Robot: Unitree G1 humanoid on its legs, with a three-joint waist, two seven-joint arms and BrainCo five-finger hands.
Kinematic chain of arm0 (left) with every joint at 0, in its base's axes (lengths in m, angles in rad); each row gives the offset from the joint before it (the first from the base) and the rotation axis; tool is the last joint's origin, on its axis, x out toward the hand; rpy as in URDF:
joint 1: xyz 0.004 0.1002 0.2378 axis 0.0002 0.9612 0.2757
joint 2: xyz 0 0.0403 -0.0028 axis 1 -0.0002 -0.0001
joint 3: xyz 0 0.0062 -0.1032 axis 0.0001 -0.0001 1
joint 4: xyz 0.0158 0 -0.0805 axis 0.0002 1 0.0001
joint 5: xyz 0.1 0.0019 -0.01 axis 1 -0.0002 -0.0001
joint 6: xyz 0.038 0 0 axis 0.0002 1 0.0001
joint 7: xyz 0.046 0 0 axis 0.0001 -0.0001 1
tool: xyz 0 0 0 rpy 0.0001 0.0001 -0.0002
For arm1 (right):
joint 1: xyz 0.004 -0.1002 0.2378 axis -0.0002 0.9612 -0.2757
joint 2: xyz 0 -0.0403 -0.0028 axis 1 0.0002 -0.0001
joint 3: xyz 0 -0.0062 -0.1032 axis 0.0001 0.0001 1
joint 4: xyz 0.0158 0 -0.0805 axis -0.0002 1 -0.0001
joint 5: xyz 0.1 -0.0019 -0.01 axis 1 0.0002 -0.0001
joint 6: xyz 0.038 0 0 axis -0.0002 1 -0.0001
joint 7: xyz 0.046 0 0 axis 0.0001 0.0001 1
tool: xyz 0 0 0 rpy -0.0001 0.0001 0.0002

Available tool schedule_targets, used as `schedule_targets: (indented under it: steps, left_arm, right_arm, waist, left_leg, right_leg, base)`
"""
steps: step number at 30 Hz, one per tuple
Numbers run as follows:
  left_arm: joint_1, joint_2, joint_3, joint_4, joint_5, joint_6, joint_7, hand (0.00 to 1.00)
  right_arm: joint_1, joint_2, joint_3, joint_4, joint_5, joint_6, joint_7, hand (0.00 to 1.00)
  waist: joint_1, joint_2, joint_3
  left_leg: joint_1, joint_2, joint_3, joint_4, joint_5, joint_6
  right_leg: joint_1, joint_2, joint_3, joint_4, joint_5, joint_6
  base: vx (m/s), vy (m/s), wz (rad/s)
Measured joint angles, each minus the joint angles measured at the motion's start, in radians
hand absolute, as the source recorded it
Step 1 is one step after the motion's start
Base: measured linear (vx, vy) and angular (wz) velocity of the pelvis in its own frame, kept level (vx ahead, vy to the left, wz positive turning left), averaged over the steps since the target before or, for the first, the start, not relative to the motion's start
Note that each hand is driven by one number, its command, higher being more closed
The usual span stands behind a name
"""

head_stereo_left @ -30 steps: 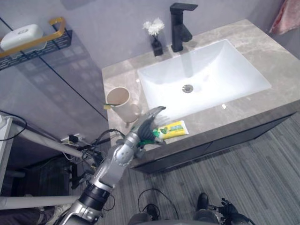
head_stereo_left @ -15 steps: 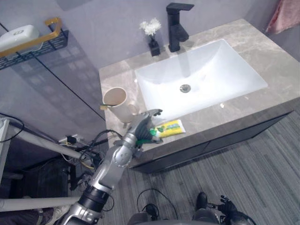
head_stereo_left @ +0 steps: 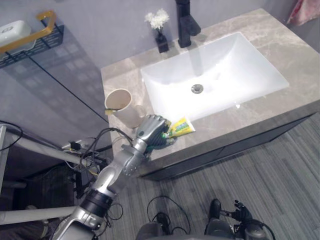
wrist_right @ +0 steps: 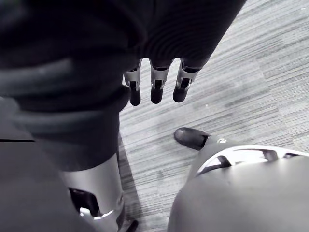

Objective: Organize washtable

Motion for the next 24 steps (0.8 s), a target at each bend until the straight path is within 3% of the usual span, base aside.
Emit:
schedule_targets:
  steps: [7,8,14,18,21,24]
  left_arm:
    - [0.0,0.018,-0.019,-0.004,-0.001,-0.015,0.0,1.0]
    - [0.026,0.017,-0.014,-0.051,-0.002,0.008,-0.003,1.0]
    - [0.097,0.013,0.001,-0.149,-0.006,0.027,-0.022,1.0]
    - [0.286,-0.001,0.006,-0.306,-0.097,0.006,-0.057,1.0]
    - [0.337,-0.003,0.022,-0.384,-0.185,0.007,-0.061,1.0]
    - [0.374,-0.005,0.046,-0.469,-0.277,0.006,-0.083,1.0]
  right_arm:
    - [0.001,-0.002,0.001,0.001,0.0,-0.01,-0.002,0.0]
    - [0.0,-0.002,0.001,0.001,0.0,-0.01,-0.002,0.0]
    - [0.001,0.003,0.0,0.002,0.0,-0.011,-0.002,0.0]
    - [0.023,0.003,-0.016,0.022,0.001,-0.009,-0.002,0.0]
    - [0.025,-0.002,-0.018,0.045,0.001,-0.009,-0.001,0.0]
    - [0.025,-0.004,-0.019,0.059,0.001,-0.009,0.001,0.0]
  waist:
    - [-0.009,0.006,0.003]
    - [-0.013,0.012,0.007]
    - [-0.013,0.013,0.006]
    - [-0.004,0.014,0.006]
    - [0.028,0.013,0.006]
    - [0.031,0.014,0.005]
  left_leg:
    - [-0.002,0.006,-0.002,0.012,-0.009,0.0]
    - [0.003,0.006,-0.006,0.011,-0.008,0.0]
    - [0.022,0.005,-0.012,-0.002,-0.008,0.0]
    - [0.042,-0.002,-0.053,-0.009,-0.007,0.0]
    - [0.047,-0.009,-0.071,-0.009,-0.006,0.0]
    - [0.048,-0.016,-0.083,-0.01,-0.002,0.001]
  right_leg:
    - [0.001,0.004,0.002,0.001,0.0,0.0]
    - [0.008,0.005,-0.002,0.001,-0.002,-0.001]
    - [0.024,0.006,-0.006,0.001,-0.009,0.0]
    - [0.06,0.006,-0.029,-0.005,-0.016,0.007]
    - [0.079,-0.001,-0.047,-0.004,-0.023,0.016]
    - [0.088,-0.007,-0.058,-0.003,-0.023,0.017]
  base:
    - [0.01,-0.01,-0.02]
    - [0.03,-0.038,0.04]
    - [0.02,-0.01,0.01]
    - [0.05,-0.011,0.17]
    - [0.01,0.014,0.23]
    - [-0.02,0.021,0.13]
